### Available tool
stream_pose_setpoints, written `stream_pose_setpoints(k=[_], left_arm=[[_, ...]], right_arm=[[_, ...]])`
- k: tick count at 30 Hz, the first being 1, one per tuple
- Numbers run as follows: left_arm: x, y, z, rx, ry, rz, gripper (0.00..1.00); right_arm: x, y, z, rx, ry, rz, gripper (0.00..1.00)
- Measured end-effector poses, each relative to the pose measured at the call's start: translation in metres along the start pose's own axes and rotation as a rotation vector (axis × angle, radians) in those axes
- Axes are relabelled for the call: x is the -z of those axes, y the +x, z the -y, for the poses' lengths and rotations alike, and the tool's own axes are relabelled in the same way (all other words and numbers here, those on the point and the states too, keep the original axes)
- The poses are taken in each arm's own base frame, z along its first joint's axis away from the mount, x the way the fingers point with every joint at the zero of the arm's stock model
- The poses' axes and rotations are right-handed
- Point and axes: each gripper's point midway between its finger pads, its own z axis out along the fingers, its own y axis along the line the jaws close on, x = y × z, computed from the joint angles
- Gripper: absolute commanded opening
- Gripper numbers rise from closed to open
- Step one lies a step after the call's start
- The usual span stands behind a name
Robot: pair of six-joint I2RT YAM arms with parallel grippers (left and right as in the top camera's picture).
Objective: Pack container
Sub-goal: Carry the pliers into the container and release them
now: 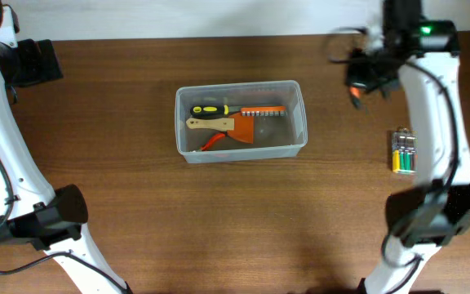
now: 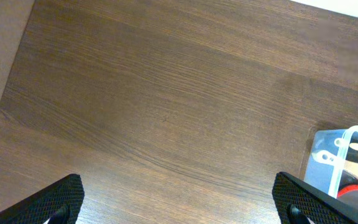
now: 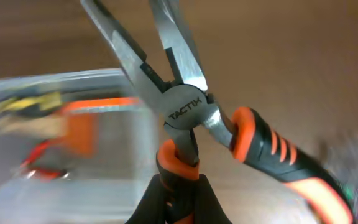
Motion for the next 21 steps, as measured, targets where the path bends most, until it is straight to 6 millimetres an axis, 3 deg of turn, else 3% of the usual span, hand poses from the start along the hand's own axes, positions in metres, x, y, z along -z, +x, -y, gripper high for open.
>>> stream_pose_setpoints(k=[3, 6, 8, 10, 12, 15, 18, 21], left_arm=[[0.000, 0.000, 0.000, 0.000, 0.000, 0.000, 0.99], [0.000, 0.000, 0.000, 0.000, 0.000, 0.000, 0.99], [0.000, 0.000, 0.000, 0.000, 0.000, 0.000, 0.99], [0.000, 0.000, 0.000, 0.000, 0.000, 0.000, 0.99], [0.000, 0.000, 0.000, 0.000, 0.000, 0.000, 0.99], [0.000, 0.000, 0.000, 0.000, 0.000, 0.000, 0.99], [0.000, 0.000, 0.000, 0.000, 0.000, 0.000, 0.99], [0.000, 0.000, 0.000, 0.000, 0.000, 0.000, 0.99]], right_arm=[[0.014, 0.007, -0.077, 0.279, -0.085, 0.034, 0.04], [0.004, 0.033, -0.145, 0.562, -0.167, 0.003, 0.04], [-0.012, 0.052, -0.176, 0.738, -0.204, -0.029, 0.04], [-0.034, 0.071, -0.195, 0.898, -0.228, -0.076, 0.04], [-0.058, 0.088, -0.204, 1.014, -0.241, -0.130, 0.04], [-0.100, 0.106, -0.201, 1.124, -0.225, -0.218, 0.04], [-0.138, 0.117, -0.187, 1.160, -0.203, -0.306, 0.04], [-0.161, 0.125, -0.167, 1.152, -0.185, -0.385, 0.06]])
